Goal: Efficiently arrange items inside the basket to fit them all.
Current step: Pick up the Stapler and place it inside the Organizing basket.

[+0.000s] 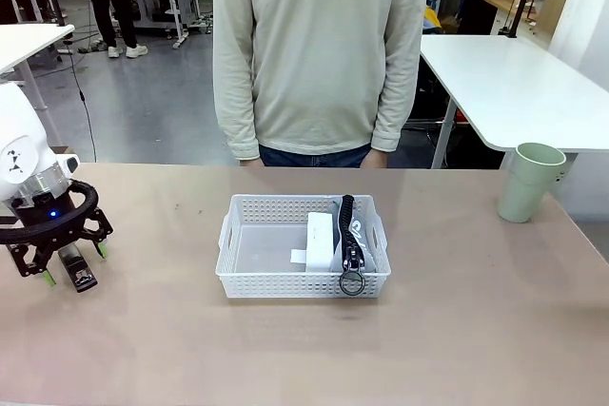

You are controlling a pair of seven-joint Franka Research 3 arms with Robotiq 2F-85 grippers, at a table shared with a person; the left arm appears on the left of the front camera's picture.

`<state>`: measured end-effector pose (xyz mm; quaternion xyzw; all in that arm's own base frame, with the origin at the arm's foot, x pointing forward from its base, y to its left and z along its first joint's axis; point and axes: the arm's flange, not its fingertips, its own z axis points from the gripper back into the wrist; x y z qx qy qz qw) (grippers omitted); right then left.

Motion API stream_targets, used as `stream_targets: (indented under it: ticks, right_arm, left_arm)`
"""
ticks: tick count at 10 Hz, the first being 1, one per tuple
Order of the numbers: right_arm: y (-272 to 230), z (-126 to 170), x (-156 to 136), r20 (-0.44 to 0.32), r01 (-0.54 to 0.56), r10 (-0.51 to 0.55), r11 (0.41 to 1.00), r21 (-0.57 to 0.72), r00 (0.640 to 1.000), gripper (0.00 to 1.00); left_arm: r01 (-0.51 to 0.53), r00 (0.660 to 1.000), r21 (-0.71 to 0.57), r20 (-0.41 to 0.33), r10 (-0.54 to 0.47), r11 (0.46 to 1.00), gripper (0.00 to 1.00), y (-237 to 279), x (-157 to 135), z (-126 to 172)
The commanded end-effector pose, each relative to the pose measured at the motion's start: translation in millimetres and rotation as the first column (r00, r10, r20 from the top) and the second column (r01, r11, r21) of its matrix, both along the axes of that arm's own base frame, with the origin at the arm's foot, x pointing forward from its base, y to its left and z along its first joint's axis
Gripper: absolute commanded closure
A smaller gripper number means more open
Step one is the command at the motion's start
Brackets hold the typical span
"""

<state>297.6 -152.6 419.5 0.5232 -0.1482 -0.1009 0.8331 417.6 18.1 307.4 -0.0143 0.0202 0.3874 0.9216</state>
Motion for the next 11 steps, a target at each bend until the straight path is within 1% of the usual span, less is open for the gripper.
stream_targets:
  ticks: [1, 2, 3, 5, 6, 7, 11]
  right_arm:
    - [-0.7, 1.2, 0.1, 0.021, -0.002, 0.001, 1.000, 0.012, 1.000, 0.00]
    - [-0.7, 1.2, 0.1, 0.021, -0.002, 0.001, 1.000, 0.012, 1.000, 0.00]
    - [-0.7, 1.2, 0.1, 0.021, -0.002, 0.001, 1.000, 0.012, 1.000, 0.00]
    - [-0.7, 1.2, 0.1, 0.021, -0.002, 0.001, 1.000, 0.012, 1.000, 0.00]
    - [-0.7, 1.2, 0.1, 0.021, -0.002, 0.001, 1.000, 0.012, 1.000, 0.00]
    - [-0.7, 1.2, 0.1, 0.021, -0.002, 0.001, 1.000, 0.012, 1.000, 0.00]
    - [-0.7, 1.2, 0.1, 0.021, -0.002, 0.001, 1.000, 0.012, 1.000, 0.00]
  left_arm:
    - [-0.013, 1.000, 0.049, 0.014, 0.012, 0.999, 0.60, -1.2, -2.0, -4.0]
    - [-0.009, 1.000, 0.051, 0.016, 0.008, 0.999, 0.87, -0.8, -2.2, -3.8]
    - [-0.011, 1.000, 0.055, 0.021, 0.010, 0.998, 1.00, -0.6, -1.8, -4.0]
    - [-0.014, 1.000, 0.070, 0.028, 0.013, 0.997, 1.00, -2.2, -1.7, -5.2]
    - [-0.010, 1.000, 0.071, 0.023, 0.009, 0.997, 0.96, -2.3, -1.5, -5.7]
    - [-0.011, 1.000, 0.073, 0.025, 0.009, 0.997, 1.00, -2.7, -2.1, -5.7]
    - [-0.002, 1.000, 0.074, 0.023, 0.000, 0.997, 1.00, -2.4, -2.0, -3.8]
